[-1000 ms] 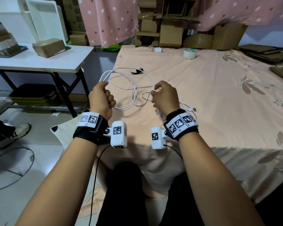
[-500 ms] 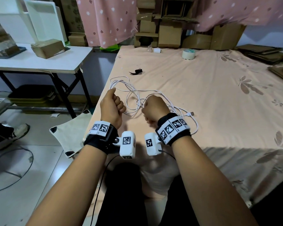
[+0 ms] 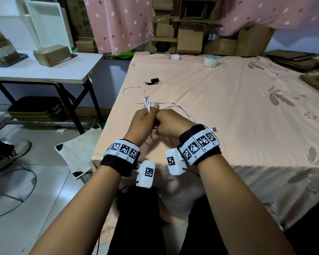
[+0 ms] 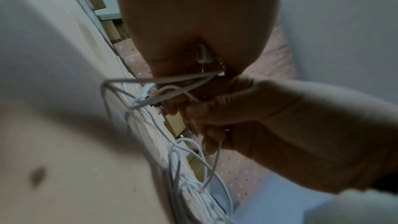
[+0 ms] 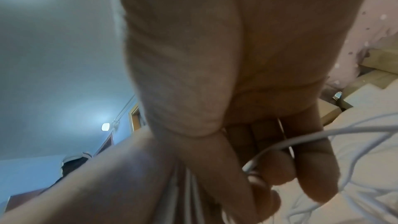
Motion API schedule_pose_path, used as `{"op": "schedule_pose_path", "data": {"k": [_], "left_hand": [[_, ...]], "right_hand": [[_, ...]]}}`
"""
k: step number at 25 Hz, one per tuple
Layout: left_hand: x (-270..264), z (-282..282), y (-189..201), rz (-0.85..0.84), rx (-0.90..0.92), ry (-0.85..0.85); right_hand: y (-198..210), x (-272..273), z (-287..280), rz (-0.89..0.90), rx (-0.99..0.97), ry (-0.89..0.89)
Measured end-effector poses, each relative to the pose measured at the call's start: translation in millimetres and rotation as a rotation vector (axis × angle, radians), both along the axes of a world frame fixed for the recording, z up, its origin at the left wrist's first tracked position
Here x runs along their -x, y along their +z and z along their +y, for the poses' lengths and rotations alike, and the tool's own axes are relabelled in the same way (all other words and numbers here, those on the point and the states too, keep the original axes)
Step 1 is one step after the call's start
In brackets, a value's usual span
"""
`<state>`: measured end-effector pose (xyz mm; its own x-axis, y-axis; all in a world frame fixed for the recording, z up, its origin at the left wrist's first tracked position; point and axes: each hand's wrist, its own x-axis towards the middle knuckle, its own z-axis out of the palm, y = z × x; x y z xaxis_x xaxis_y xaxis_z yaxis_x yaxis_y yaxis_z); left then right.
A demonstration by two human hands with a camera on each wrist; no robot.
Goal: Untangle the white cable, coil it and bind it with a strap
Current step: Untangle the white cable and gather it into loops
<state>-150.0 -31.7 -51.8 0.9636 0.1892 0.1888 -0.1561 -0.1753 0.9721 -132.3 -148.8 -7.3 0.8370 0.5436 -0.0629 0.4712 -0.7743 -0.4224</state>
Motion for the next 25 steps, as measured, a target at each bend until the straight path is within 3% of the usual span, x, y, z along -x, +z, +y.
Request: {"op": "schedule_pose_path", "data": {"k": [3,6,11,15,17,19,25], "left_hand": [[0.1,-0.4,-1.6,0.061,-0.194,0.036],[-0.3,-1.2,2.0,0.129,-0.262,0.040],[-4.5,3.8,-0.7,0.267,-0.476,-0.039],[-2.7,4.0,-5.8,0.288,-0.484,-0.062],[-3.4,7.1,1.3,0.274,-0.379,-0.021],[-6.4,15.3,10.1,0.247,-0.103,0.027],[-8.4,36.1,34.0,-0.018,0.554,0.272]], "right_hand": [[1.2,2.5,-2.6,-0.030,-0.038,-0.017],[-1.8,6.6,-4.0,0.007,-0.077,-0.052],[-17.3,-0.7,-11.2,0.249,-0.126,-0.076],[-19.9,-5.7,-29.2,0.378,-0.174,-0.130],[-24.6,-15.0,-42.3,0.248,0.004,-0.197],[-33.2,-21.5,-54.9,0.090,0.203,-0.238],[-35.8,-22.0,-69.8,0.008,0.142,-0.395]]}}
